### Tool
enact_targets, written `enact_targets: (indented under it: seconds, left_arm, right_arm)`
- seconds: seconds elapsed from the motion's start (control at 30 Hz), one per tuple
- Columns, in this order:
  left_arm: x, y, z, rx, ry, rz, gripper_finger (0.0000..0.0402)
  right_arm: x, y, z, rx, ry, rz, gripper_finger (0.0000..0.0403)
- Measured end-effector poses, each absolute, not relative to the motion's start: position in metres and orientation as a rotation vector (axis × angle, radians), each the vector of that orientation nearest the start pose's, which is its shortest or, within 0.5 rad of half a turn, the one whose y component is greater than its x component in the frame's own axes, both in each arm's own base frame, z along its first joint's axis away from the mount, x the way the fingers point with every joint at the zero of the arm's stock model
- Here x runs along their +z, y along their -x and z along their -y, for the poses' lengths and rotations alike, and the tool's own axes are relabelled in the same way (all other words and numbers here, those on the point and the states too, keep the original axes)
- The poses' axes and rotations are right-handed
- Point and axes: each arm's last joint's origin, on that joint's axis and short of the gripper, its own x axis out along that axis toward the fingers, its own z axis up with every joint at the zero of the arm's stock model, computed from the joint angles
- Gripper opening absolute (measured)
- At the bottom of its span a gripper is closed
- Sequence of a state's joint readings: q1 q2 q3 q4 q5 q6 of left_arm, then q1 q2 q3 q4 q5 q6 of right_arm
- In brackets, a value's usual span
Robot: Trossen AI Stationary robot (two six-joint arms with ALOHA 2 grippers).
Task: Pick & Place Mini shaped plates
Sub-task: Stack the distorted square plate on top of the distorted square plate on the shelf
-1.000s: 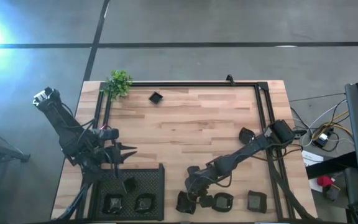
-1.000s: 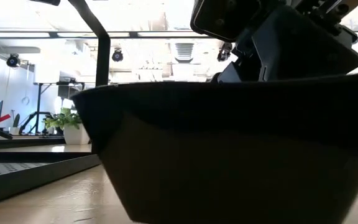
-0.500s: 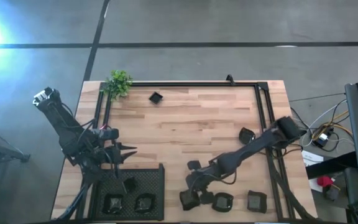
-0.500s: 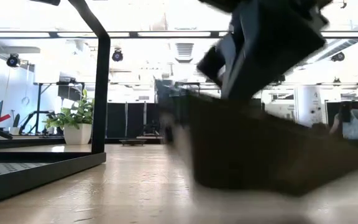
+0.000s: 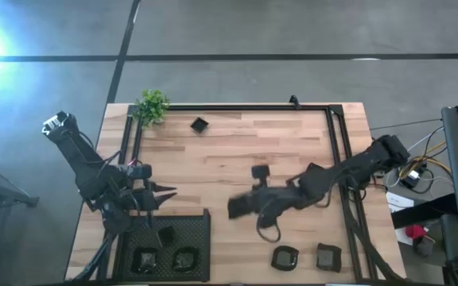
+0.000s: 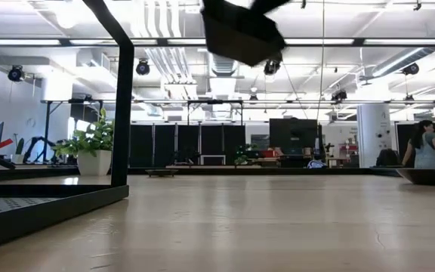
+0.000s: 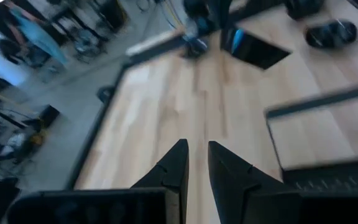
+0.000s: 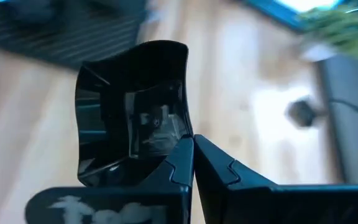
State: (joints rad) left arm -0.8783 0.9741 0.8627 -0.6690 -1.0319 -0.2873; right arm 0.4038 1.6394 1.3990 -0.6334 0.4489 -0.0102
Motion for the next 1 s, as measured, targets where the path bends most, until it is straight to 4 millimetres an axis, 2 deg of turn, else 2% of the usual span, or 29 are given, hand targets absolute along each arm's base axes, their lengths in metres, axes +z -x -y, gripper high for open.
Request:
enact_targets:
  seconds: [0.2,0.33,0.47,0.8,1.0]
  left_arm:
    - [0.304,-0.139,0.127,0.225,-0.388,-0.35,0.0058]
    - [0.313,-0.146,0.127,0.253,-0.34,-0.292,0.0058]
    - [0.32,-0.155,0.121,0.311,-0.293,-0.248,0.0058]
    - [0.327,-0.176,0.094,0.483,-0.204,-0.216,0.0058]
    - [0.327,-0.18,0.089,0.505,-0.207,-0.218,0.0058]
  right_arm:
    - [0.326,-0.331,-0.085,-0.211,0.44,-0.695,0.0008]
    - [0.336,-0.343,-0.06,-0.272,0.472,-0.622,0.0008]
    - [0.338,-0.354,-0.044,-0.31,0.504,-0.583,0.0008]
    - [0.343,-0.361,-0.034,-0.33,0.556,-0.529,0.0008]
    - [0.343,-0.361,-0.032,-0.333,0.555,-0.529,0.0008]
